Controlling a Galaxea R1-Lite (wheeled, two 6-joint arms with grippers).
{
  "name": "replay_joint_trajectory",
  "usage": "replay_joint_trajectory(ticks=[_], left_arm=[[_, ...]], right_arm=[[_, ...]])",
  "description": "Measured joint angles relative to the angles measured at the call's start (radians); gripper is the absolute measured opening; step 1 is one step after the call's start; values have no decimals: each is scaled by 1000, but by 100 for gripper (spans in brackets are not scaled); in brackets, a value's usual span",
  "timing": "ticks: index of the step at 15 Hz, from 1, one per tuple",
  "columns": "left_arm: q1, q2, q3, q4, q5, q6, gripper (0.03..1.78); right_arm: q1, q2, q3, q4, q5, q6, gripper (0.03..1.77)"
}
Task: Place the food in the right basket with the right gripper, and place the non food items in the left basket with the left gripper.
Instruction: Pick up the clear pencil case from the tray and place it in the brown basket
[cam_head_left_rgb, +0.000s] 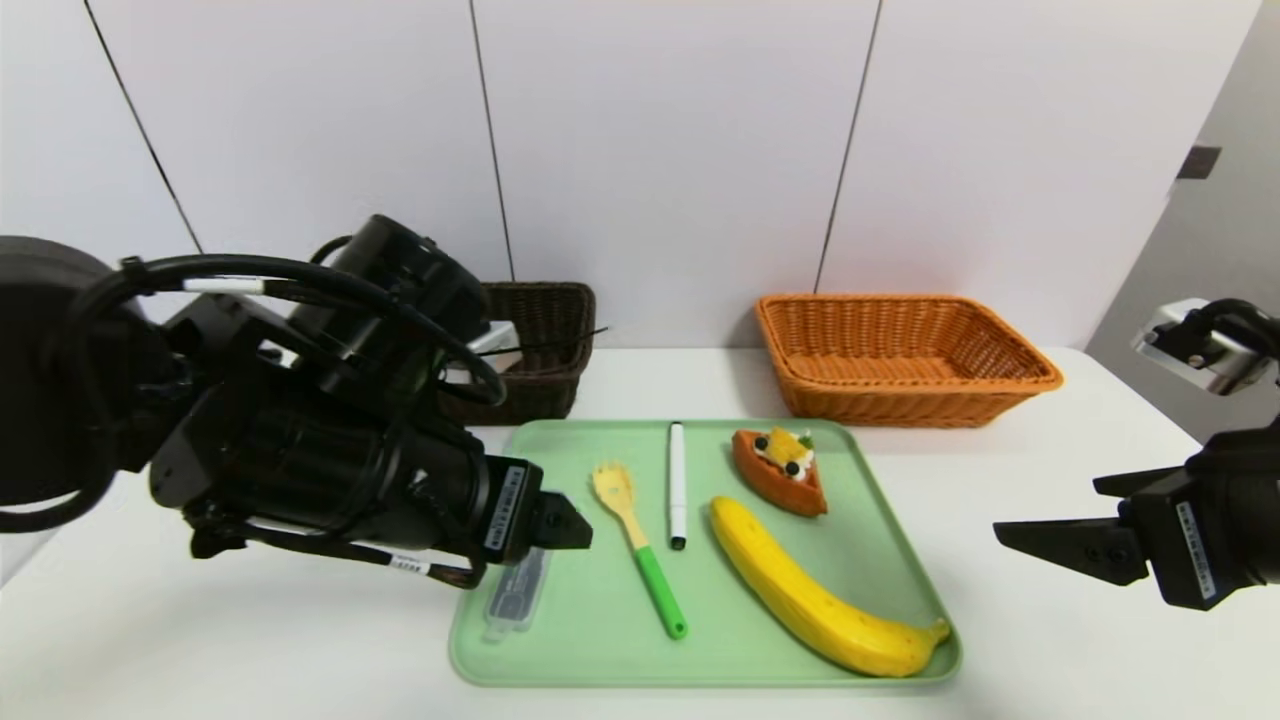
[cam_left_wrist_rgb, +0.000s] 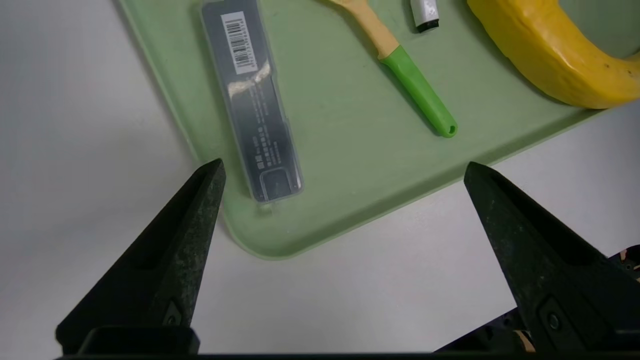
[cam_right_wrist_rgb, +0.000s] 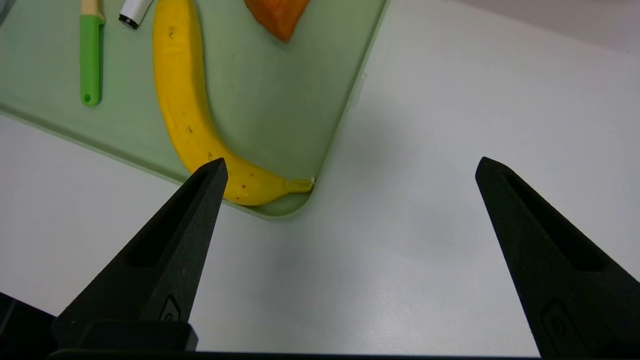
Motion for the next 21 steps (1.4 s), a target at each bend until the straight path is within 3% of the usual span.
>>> replay_joint_trajectory(ticks=[5, 10, 15, 21], left_arm=[[-17, 116, -63, 1, 20, -27, 169], [-15, 168, -69, 1, 77, -20, 169], [-13, 216, -67, 1, 117, -22, 169], [-12, 255, -66, 0, 124, -26, 169]], right_arm=[[0, 3, 31, -11, -1, 0, 171], [0, 2, 101, -130, -1, 18, 171], [0, -3, 109, -132, -1, 20, 171], [-2, -10, 111, -131, -1, 20, 171]])
